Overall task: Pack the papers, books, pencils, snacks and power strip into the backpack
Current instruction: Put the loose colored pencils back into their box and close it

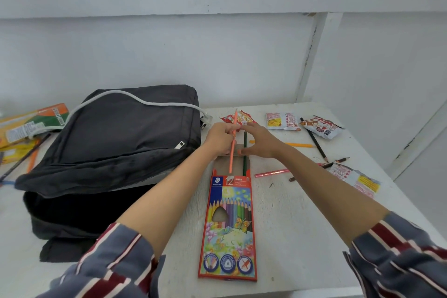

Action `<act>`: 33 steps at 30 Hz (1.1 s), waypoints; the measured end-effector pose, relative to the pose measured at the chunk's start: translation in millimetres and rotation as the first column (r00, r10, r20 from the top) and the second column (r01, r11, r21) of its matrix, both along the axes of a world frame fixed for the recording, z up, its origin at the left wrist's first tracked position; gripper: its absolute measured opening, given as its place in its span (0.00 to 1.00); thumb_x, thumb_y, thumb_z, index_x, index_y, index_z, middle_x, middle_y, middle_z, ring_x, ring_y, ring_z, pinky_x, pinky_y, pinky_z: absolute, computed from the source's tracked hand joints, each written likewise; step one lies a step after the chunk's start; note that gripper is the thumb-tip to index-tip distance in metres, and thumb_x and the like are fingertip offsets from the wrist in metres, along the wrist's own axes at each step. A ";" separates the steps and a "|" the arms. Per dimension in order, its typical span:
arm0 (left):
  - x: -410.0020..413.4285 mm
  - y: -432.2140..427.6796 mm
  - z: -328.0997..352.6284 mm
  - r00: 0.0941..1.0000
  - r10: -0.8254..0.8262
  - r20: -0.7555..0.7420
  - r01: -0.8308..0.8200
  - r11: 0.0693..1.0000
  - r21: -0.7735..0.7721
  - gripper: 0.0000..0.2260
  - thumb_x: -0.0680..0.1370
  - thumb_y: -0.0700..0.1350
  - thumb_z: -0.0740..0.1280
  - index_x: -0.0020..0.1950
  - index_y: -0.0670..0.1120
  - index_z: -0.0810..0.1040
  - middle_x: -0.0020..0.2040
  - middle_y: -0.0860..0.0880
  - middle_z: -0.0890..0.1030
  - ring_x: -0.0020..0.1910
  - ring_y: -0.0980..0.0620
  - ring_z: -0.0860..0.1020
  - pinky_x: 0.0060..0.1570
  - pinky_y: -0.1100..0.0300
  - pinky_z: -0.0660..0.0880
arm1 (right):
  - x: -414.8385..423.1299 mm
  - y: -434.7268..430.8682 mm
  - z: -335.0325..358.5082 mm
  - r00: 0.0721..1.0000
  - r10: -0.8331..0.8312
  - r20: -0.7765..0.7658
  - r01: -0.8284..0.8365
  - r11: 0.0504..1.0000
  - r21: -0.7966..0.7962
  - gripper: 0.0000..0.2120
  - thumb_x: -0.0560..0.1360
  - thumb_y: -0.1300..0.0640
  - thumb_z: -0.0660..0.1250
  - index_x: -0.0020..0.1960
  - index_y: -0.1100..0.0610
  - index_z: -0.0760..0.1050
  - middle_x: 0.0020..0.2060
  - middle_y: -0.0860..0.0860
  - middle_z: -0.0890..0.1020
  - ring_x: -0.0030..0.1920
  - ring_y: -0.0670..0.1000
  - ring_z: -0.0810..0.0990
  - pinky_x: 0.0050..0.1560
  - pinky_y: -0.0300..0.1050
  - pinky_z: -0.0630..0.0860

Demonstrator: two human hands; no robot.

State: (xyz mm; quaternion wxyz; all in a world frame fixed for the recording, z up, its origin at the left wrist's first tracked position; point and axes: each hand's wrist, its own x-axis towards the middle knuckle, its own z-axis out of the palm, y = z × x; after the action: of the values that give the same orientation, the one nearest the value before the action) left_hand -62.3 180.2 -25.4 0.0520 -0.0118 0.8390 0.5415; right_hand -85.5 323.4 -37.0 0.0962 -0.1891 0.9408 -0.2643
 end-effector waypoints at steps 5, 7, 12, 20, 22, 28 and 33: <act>0.5 -0.6 0.8 0.999 -0.008 -0.034 0.007 0.999 -0.041 0.20 0.77 0.29 0.56 0.66 0.42 0.74 0.67 0.43 0.72 0.46 0.52 0.76 0.42 0.59 0.77 | -1.9 3.1 -1.1 0.994 -0.018 0.106 0.023 0.999 -0.049 0.38 0.72 0.55 0.71 0.75 0.54 0.55 0.75 0.54 0.58 0.74 0.54 0.58 0.71 0.50 0.58; -0.3 -1.6 0.0 1.000 -0.004 -0.023 0.003 0.999 -0.048 0.20 0.77 0.29 0.56 0.66 0.43 0.74 0.67 0.43 0.72 0.47 0.48 0.78 0.44 0.55 0.78 | -1.4 3.4 1.0 0.993 -0.008 0.122 0.018 0.997 -0.076 0.38 0.71 0.58 0.72 0.75 0.54 0.55 0.75 0.53 0.59 0.73 0.53 0.59 0.70 0.48 0.59; -1.8 -1.6 -0.5 1.000 0.013 -0.015 -0.014 0.997 -0.074 0.20 0.77 0.29 0.57 0.65 0.43 0.74 0.68 0.44 0.72 0.48 0.52 0.76 0.45 0.58 0.77 | -2.6 4.8 1.8 0.989 0.011 0.145 -0.004 0.999 -0.045 0.43 0.68 0.57 0.75 0.75 0.52 0.55 0.74 0.52 0.60 0.72 0.54 0.60 0.69 0.49 0.60; -0.9 -0.3 1.4 1.000 0.023 0.012 -0.022 0.998 -0.054 0.20 0.77 0.29 0.56 0.65 0.42 0.74 0.67 0.45 0.73 0.46 0.50 0.76 0.42 0.57 0.76 | -4.4 7.1 7.4 0.986 0.043 0.159 -0.053 0.997 0.057 0.43 0.68 0.51 0.75 0.75 0.55 0.55 0.70 0.52 0.67 0.70 0.53 0.64 0.68 0.47 0.61; -2.2 0.2 1.3 0.999 0.027 0.018 -0.026 0.998 -0.063 0.20 0.77 0.29 0.56 0.65 0.43 0.74 0.64 0.44 0.74 0.46 0.50 0.76 0.39 0.57 0.75 | -4.7 7.9 8.9 0.987 0.046 0.151 -0.059 0.995 0.083 0.42 0.67 0.52 0.75 0.74 0.56 0.58 0.69 0.53 0.69 0.69 0.53 0.65 0.68 0.47 0.61; -6.1 3.3 2.0 0.999 0.038 0.037 -0.036 0.997 -0.069 0.20 0.77 0.29 0.56 0.65 0.44 0.74 0.62 0.43 0.75 0.44 0.49 0.76 0.37 0.56 0.75 | -5.4 5.2 6.6 0.990 0.054 0.132 -0.068 0.992 0.103 0.42 0.67 0.54 0.76 0.74 0.57 0.58 0.68 0.53 0.70 0.69 0.54 0.66 0.67 0.47 0.62; -8.1 4.4 0.9 0.997 0.047 0.058 -0.042 0.996 -0.084 0.21 0.77 0.29 0.56 0.66 0.44 0.74 0.62 0.44 0.76 0.47 0.48 0.77 0.47 0.49 0.77 | -9.0 3.3 9.3 0.990 0.079 0.120 -0.093 0.989 0.115 0.43 0.67 0.54 0.75 0.75 0.57 0.56 0.68 0.53 0.69 0.68 0.54 0.66 0.67 0.48 0.63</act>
State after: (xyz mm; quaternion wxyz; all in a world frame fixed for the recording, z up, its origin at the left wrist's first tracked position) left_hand -70.4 184.6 -24.5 0.0647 -0.0489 0.8584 0.5066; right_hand -94.5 326.8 -27.8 0.1729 -0.2079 0.9388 -0.2133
